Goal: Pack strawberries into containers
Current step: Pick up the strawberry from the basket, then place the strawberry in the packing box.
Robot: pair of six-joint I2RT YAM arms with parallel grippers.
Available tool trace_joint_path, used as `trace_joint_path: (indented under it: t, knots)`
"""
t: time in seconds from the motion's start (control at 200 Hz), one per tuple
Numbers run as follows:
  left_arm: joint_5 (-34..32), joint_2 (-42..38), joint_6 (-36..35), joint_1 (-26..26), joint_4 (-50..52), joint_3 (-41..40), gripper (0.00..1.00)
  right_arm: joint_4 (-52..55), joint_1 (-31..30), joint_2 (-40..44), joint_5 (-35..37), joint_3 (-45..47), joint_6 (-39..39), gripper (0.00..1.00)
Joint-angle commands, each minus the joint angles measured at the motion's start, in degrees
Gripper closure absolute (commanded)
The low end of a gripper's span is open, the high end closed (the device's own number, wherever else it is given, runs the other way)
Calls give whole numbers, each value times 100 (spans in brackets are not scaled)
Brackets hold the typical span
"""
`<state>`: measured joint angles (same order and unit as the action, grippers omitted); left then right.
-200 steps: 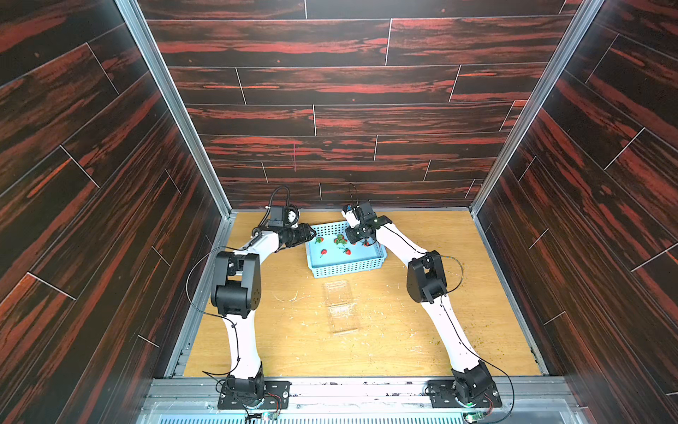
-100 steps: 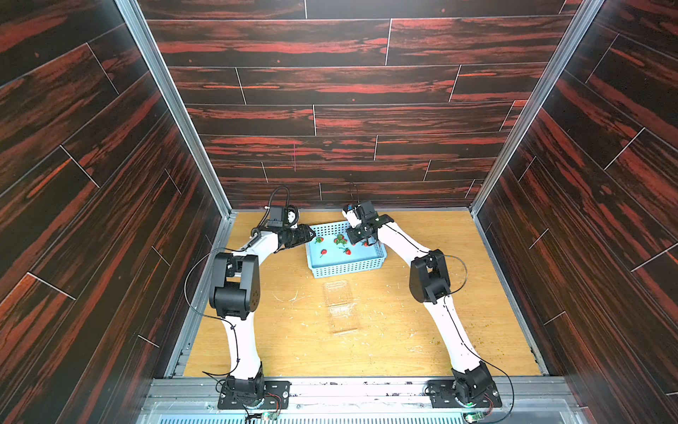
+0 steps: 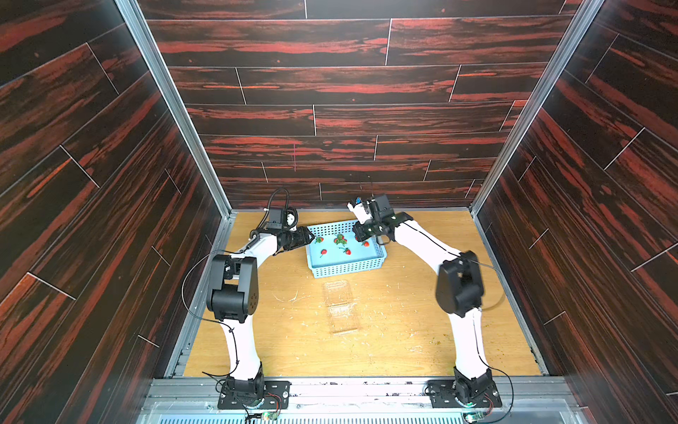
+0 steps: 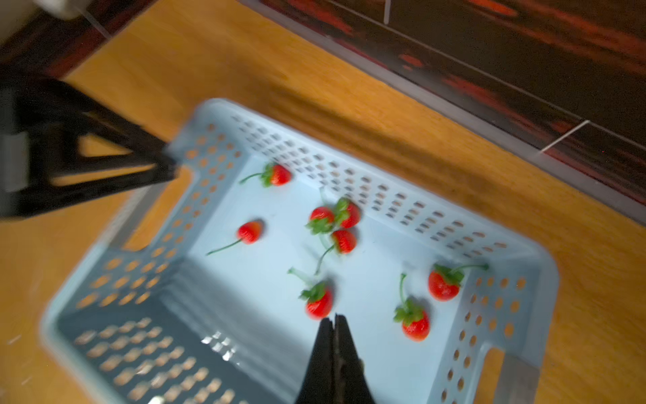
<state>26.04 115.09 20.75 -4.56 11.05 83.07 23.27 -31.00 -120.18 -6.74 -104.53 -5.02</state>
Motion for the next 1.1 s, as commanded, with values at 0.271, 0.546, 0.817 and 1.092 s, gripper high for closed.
trace_joint_path:
  t: [0.271,0.546,0.817,1.092]
  knots:
    - [-79,-408,-55,51,-61,-135,41,-219,-1068,2109,-1577,2832,249,100]
    - [-73,-457,-80,60,-24,-133,41,-462,-1672,2009,-1571,3778,650,100]
    - [-69,-496,-80,60,-24,-133,41,-510,-1918,1635,-1372,3926,656,92]
    - [-59,-461,-96,69,11,-91,40,-413,-1918,1558,-896,3761,494,67]
